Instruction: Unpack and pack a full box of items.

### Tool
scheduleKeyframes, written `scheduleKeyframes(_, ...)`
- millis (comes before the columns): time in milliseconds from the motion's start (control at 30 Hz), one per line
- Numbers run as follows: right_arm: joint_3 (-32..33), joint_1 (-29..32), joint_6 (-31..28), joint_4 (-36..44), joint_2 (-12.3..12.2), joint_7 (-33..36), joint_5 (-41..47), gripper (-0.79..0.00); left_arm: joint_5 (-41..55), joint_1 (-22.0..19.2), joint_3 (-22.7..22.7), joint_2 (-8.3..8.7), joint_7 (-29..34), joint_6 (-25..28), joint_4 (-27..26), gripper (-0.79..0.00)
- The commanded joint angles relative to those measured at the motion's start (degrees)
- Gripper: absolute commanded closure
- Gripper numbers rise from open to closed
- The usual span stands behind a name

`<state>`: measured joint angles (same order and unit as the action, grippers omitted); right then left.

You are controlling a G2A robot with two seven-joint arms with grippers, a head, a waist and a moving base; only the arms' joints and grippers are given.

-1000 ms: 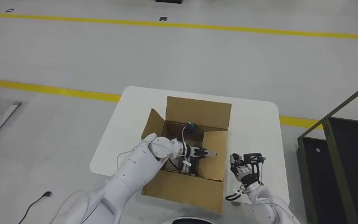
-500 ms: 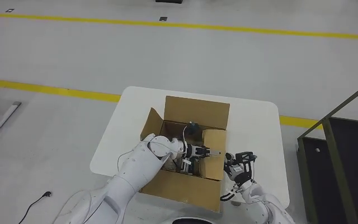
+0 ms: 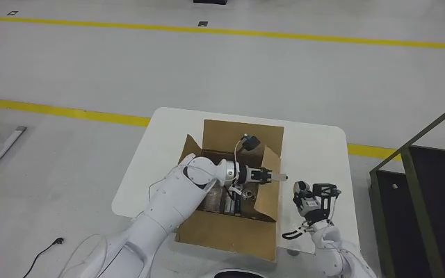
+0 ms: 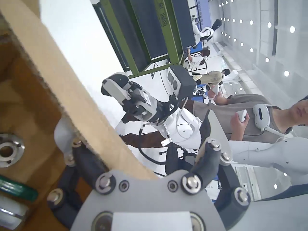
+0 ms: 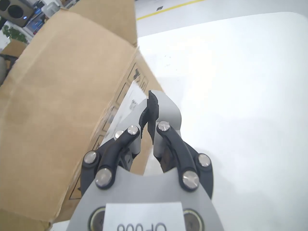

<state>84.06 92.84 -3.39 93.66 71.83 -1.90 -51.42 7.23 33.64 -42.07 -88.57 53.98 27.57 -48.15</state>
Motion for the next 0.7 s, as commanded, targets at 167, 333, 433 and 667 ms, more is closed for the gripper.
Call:
scheduleKeyframes(167,8.77,2.66,4.47,5.01,-0.45,-0.52,4.19,0.0,-1.22,-1.18,4.32,-2.35,-0.84,1.95,-2.21,-0.785)
scheduleKeyframes(333,14.78,4.37,5.61,6.89,-0.78,0.55,6.8,0.0,-3.36,-3.26,9.44,-5.56,-2.71,2.24,1.36,-0.785)
scheduleKeyframes(433,17.13,5.32,5.22,7.78,-0.86,1.8,8.87,0.0,-5.35,-4.79,12.09,-7.45,-3.08,2.24,4.97,-0.785)
scheduleKeyframes(667,18.56,6.1,0.94,8.81,-0.95,9.1,16.38,-0.148,-5.77,-6.47,14.82,-10.92,-3.74,2.26,12.84,-0.785)
